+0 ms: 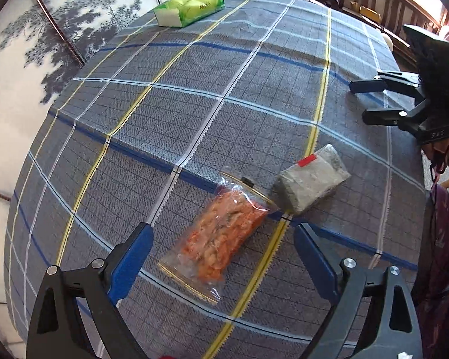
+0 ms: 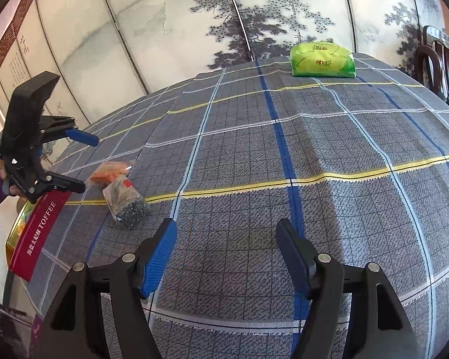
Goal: Organize snacks
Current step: 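Grasp the clear bag of orange snack sticks with the left gripper, then carry the orange-snack bag to the tin with the left gripper while the right grasps the grey packet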
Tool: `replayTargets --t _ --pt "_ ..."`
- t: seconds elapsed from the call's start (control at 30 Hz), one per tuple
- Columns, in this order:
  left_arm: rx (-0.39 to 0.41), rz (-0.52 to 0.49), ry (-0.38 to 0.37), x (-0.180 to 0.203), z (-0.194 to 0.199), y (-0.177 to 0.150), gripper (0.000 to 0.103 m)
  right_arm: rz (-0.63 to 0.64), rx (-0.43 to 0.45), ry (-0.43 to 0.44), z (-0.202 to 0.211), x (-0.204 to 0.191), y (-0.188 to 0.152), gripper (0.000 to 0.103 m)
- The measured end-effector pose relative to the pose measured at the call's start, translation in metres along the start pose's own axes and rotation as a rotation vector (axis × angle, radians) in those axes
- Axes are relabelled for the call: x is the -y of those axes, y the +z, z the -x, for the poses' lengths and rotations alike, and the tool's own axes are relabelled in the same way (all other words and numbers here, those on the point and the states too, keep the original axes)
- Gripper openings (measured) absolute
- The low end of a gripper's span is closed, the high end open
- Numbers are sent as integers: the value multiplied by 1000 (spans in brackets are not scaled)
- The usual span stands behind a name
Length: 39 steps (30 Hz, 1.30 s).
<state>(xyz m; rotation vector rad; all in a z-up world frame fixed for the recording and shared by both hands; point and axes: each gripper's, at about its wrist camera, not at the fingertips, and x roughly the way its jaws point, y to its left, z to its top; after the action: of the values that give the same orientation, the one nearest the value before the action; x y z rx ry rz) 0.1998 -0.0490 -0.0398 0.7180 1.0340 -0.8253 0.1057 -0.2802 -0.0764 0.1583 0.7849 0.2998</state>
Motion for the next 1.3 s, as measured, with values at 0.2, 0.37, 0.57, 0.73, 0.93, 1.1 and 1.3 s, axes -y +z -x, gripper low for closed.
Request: replayTargets --t 0.2,0.37,0.57,0.73,0.93,1.1,1.3 --pt "-85 -44 -62 -9 -28 -3 84 -6 0 12 0 0 0 74" --pt "-52 81 -106 -21 -25 -13 52 -13 0 27 -1 1 1 76" --pt "-36 267 -12 21 1 -34 34 -8 -1 23 -1 0 1 76" --pt "77 559 -18 64 38 -68 34 -21 -3 41 0 4 1 76" --pt "160 719 20 103 66 -98 34 90 -80 148 -5 -18 4 76" --pt "198 729 71 120 90 -111 34 284 -103 221 -6 -60 25 79" --pt "249 751 124 132 123 -133 34 568 -160 230 -49 -103 40 79"
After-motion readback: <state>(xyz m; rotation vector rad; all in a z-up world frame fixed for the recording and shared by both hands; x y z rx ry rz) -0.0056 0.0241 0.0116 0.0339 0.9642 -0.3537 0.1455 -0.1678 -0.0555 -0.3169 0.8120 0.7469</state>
